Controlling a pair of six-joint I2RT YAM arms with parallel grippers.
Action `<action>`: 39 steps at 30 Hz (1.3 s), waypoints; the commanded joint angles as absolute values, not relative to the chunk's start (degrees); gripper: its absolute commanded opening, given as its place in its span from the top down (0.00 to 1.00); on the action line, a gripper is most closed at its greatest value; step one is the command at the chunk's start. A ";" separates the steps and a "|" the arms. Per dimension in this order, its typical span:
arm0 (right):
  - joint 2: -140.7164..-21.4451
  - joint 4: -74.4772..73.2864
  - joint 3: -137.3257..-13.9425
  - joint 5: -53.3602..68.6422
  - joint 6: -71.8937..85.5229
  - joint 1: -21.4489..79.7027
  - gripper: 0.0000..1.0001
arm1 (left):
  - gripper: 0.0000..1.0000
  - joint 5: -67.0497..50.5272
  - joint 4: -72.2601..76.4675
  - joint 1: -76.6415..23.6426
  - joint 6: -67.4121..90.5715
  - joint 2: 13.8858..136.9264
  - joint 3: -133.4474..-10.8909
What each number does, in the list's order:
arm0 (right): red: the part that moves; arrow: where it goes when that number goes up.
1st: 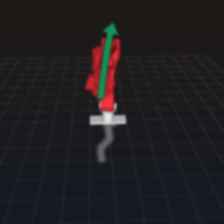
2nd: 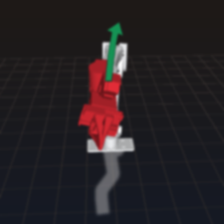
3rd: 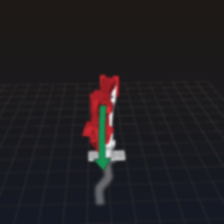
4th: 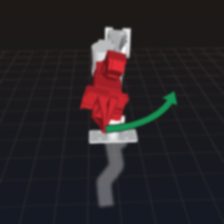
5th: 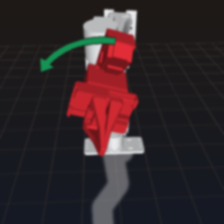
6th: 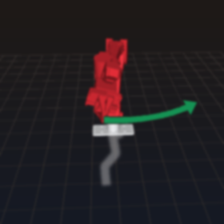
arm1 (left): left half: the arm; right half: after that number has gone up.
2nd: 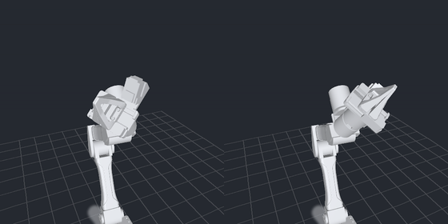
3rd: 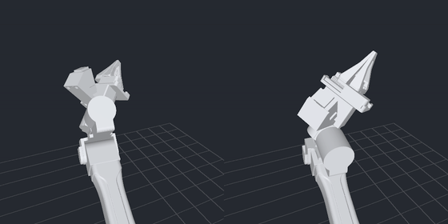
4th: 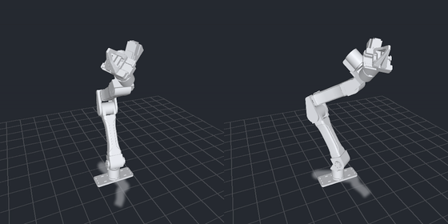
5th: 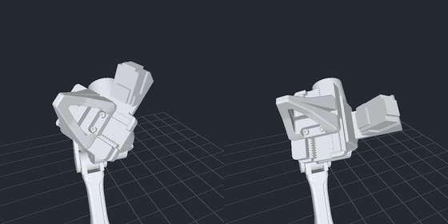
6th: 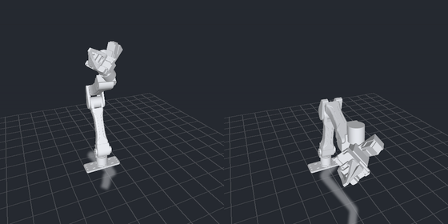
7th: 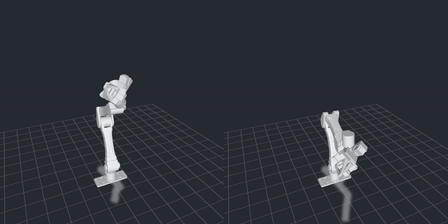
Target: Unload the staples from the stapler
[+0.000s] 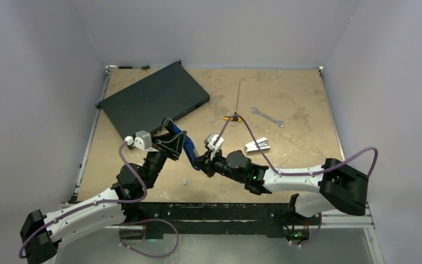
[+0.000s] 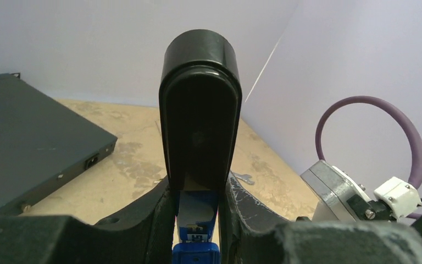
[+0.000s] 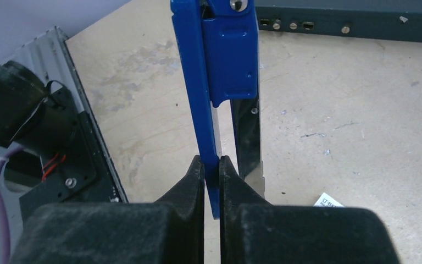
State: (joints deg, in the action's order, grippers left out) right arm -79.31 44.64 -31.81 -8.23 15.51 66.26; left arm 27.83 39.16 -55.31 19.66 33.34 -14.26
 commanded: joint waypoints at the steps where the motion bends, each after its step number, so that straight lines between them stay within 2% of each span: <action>1: -71.00 48.14 -37.85 -6.01 15.28 64.75 0.90 | 1.00 18.71 42.56 -56.76 20.32 31.01 -14.56; 3: -67.55 42.72 -38.48 -4.93 10.29 64.72 0.77 | 1.00 17.15 41.02 -56.73 19.60 29.84 -15.05; 4: -64.88 40.36 -38.58 -3.77 8.10 64.76 0.63 | 1.00 15.68 40.59 -56.69 19.26 29.27 -15.11; 12: -50.59 27.12 -40.75 -0.73 -6.44 64.60 0.33 | 1.00 6.44 35.94 -56.71 17.27 25.44 -16.41; 17: -49.87 15.44 -45.48 3.47 -12.79 64.45 0.17 | 1.00 3.36 32.32 -56.69 17.09 22.10 -17.03; 22: -54.78 2.66 -50.26 9.18 -18.05 63.69 0.15 | 1.00 -0.94 27.69 -56.77 15.20 18.35 -18.70; 32: -62.45 -1.18 -55.15 30.34 -18.24 62.19 0.15 | 1.00 -16.08 18.82 -56.71 11.96 15.75 -24.70; 36: -65.95 -2.84 -56.65 33.08 -18.27 62.17 0.25 | 1.00 -18.19 18.98 -56.72 12.26 15.38 -25.05; 39: -66.36 -2.89 -56.38 33.70 -18.37 62.21 0.38 | 1.00 -18.52 18.86 -56.71 12.18 14.91 -25.26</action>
State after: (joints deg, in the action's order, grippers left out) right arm -66.15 -1.26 -54.33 28.77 -17.72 62.50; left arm -15.62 14.70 -56.45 12.86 16.08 -21.96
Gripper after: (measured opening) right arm 0.687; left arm 0.273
